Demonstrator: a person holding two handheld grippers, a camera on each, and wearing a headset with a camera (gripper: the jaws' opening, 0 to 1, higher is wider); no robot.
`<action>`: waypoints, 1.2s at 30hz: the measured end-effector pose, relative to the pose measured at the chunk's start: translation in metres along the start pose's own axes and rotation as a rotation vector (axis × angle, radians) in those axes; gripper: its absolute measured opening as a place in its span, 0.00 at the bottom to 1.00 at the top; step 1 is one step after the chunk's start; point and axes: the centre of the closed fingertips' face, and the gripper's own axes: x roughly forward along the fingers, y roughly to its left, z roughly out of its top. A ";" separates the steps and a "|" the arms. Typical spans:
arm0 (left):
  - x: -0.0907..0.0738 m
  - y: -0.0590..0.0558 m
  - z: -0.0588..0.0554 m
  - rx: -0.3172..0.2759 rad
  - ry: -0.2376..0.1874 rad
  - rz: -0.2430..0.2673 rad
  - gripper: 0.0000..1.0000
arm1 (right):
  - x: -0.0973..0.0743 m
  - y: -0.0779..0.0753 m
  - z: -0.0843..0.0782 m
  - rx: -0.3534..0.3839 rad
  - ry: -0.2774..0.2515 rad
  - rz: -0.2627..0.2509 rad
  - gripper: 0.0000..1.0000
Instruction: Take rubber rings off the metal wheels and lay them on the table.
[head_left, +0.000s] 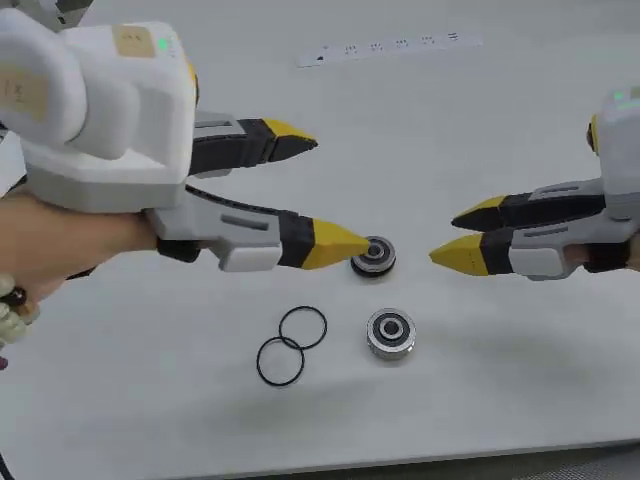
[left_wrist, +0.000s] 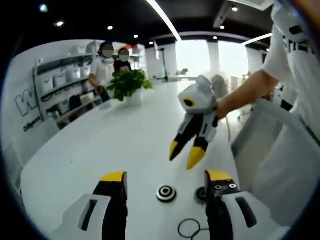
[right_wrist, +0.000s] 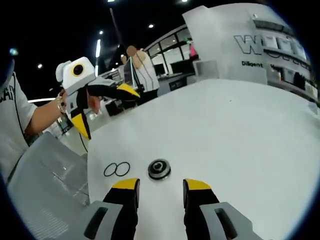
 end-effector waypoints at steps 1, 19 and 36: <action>0.003 0.001 0.000 0.006 0.002 -0.001 0.62 | 0.004 0.000 0.000 -0.001 0.000 0.002 0.33; 0.051 0.011 -0.049 -0.035 0.061 -0.003 0.35 | 0.044 0.010 -0.016 -0.051 0.049 0.048 0.28; 0.075 0.006 -0.080 -0.122 0.124 -0.033 0.22 | 0.055 0.006 -0.015 -0.125 0.058 0.064 0.22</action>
